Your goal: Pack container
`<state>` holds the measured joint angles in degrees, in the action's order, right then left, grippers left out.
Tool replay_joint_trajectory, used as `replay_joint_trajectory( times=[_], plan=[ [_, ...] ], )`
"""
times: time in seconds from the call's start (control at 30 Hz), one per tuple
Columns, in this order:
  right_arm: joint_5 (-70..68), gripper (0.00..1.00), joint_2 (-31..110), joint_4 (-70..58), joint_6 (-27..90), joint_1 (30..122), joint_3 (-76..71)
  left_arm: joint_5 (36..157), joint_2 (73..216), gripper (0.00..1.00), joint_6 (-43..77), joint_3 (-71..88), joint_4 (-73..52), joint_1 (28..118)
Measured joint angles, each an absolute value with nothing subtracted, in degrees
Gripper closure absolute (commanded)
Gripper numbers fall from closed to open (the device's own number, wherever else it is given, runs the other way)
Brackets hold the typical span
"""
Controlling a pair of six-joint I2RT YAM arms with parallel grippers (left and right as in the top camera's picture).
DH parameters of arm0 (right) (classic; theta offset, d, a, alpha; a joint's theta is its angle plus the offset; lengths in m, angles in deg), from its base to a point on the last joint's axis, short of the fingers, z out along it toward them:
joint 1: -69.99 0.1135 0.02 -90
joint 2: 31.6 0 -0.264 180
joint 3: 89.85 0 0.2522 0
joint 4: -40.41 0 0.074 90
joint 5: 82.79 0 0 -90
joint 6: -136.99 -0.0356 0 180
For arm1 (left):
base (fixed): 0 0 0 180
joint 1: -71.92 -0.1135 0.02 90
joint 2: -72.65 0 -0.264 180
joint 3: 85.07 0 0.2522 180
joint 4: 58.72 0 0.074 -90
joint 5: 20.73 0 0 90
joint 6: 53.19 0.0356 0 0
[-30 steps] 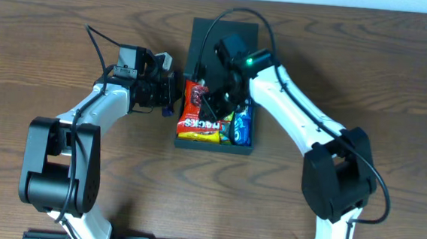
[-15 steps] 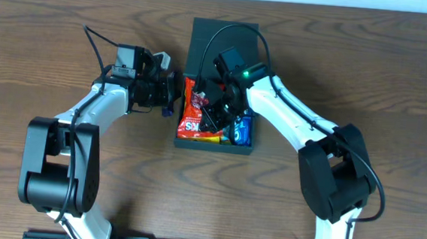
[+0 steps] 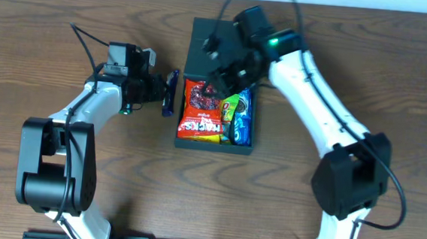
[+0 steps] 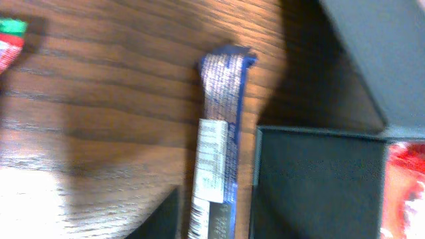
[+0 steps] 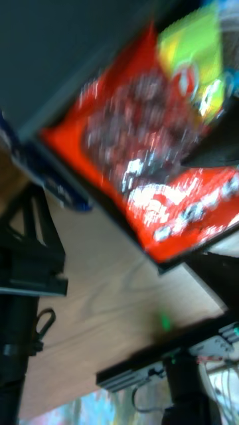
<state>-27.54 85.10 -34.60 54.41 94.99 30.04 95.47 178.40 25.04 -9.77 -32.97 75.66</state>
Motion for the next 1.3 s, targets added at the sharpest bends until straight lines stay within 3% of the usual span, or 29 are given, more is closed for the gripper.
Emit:
replay_joint_trajectory(
  times=[0.23,0.43,1.3],
  plan=[
    [-27.2,0.48,84.6,-35.1,52.1,84.8,30.0,82.8,178.4,0.53,26.8,-9.7,-32.9,80.8],
    [-27.1,0.48,84.6,-35.5,51.8,81.7,30.0,76.9,178.4,0.56,28.2,-9.7,-33.1,81.5],
    [-27.1,0.46,84.6,-34.4,51.7,81.4,30.0,77.2,181.0,0.64,29.5,-9.7,-33.8,81.5]
  ],
)
